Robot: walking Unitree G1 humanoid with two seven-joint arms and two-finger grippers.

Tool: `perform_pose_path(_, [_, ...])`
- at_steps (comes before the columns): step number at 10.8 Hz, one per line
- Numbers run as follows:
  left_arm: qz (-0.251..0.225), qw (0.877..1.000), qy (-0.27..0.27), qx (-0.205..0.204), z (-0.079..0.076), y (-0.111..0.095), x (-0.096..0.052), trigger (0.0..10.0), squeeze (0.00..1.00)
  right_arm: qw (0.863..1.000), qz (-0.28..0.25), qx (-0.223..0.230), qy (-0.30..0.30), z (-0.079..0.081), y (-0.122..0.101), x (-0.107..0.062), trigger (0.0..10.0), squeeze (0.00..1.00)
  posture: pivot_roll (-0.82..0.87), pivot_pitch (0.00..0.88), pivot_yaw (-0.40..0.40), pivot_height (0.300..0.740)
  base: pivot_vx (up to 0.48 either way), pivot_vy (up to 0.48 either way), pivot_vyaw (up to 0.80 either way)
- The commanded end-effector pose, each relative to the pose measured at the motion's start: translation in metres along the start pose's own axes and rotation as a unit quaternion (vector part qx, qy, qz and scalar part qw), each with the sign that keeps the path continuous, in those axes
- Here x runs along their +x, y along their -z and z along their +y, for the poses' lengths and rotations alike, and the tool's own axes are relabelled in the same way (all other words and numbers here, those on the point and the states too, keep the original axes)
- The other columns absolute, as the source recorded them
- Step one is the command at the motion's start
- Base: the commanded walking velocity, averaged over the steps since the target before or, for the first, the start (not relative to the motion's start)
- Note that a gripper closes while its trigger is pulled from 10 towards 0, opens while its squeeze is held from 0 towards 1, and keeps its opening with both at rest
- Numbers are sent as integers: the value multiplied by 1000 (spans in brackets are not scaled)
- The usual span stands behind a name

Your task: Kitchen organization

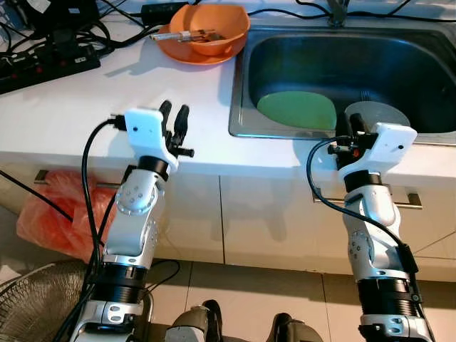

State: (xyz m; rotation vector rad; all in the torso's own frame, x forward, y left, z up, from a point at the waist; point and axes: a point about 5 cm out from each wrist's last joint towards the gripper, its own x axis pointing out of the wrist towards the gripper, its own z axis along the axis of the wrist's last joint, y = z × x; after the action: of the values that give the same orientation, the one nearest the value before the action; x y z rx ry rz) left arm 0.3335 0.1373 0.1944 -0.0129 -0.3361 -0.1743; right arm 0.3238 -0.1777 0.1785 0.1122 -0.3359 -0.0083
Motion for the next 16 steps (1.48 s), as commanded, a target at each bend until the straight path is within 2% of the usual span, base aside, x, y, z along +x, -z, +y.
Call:
perform_pose_path(1, [-1,1000,1,10,-2,4,-1,10000,0,1000,-4,3,-7,6,0,-1,10000,0,79,133,70,740,0,0,0])
perform_pose_path(4, [-11,1000,5,4,-7,4,1,10000,0,1000,-17,4,-8,11,-7,6,10000,0,70,145,67,740,0,0,0])
perform_pose_path(7, [-12,1000,11,-1,-13,6,0,10000,0,1000,-11,6,-4,12,-4,3,10000,0,71,150,69,740,308,0,0])
perform_pose_path(16, [-19,1000,16,2,-14,3,4,10000,0,1000,-12,10,3,13,-5,5,10000,0,76,165,74,740,361,0,0])
